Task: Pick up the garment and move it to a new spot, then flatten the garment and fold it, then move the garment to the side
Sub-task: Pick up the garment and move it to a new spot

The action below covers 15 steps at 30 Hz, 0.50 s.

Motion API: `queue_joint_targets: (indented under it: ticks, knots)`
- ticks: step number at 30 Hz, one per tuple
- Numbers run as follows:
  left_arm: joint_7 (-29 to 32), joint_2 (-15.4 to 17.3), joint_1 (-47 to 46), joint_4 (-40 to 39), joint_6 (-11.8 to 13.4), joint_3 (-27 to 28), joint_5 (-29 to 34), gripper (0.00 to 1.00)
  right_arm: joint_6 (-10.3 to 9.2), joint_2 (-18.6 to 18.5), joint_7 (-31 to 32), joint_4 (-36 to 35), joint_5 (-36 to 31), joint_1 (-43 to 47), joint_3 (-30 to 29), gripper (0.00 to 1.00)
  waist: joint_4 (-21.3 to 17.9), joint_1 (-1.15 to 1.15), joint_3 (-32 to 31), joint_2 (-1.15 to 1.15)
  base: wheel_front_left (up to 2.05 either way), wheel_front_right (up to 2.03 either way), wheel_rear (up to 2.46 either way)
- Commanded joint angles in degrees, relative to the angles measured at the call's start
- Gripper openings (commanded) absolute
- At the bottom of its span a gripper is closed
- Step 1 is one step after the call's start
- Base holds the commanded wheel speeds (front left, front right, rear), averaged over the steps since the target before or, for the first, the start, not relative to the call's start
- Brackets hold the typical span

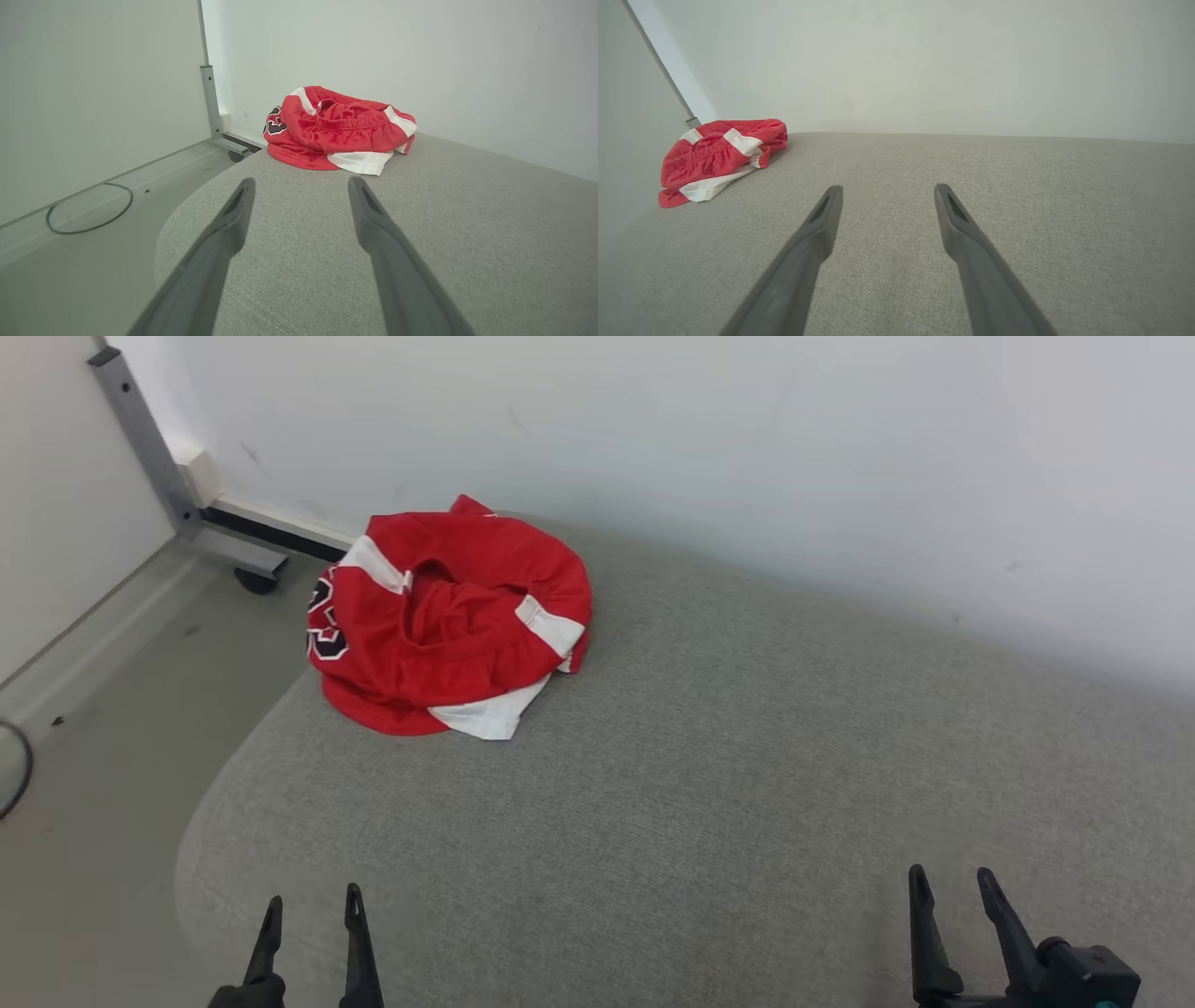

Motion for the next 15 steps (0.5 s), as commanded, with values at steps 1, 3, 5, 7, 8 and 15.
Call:
queue_joint_targets:
  ticks: [1,3,5,7,8,15]
  knots:
    - [-0.2,0.2,0.8,-0.1,0.2,0.5,0.1,1.00,-0.10,-0.1,0.0,-0.2,-0.8,0.4,0.6,1.00,3.5,0.00,-0.8,0.00,0.00,0.00,0.00]
    - [-0.2,0.2,1.2,-0.7,0.6,1.2,-0.3,1.00,-0.10,-0.1,0.0,-0.2,-1.5,-0.4,1.7,1.00,3.9,0.00,-0.4,0.00,0.00,0.00,0.00]
    - [-0.2,0.2,1.5,-1.2,0.8,1.8,-0.7,1.00,-0.10,-0.2,0.0,-0.1,-2.2,-1.1,2.6,1.00,4.1,0.00,-0.1,0.00,0.00,0.00,0.00]
    - [-0.2,0.2,1.9,-1.8,1.3,2.4,-0.9,1.00,-0.10,-0.1,0.0,0.2,-2.6,-1.6,3.6,1.00,4.2,0.00,0.1,0.00,0.00,0.00,0.00]
    - [-0.2,0.2,2.2,-2.1,1.4,2.7,-1.1,1.00,-0.10,-0.1,0.0,0.4,-2.7,-1.9,4.0,1.00,4.3,0.00,0.1,0.00,0.00,0.00,0.00]
    - [-0.2,0.2,2.8,-2.6,1.8,4.1,-1.0,1.00,-0.10,-0.1,0.0,1.3,-2.6,-3.2,5.5,1.00,4.4,0.00,0.4,0.00,0.00,0.00,0.00]
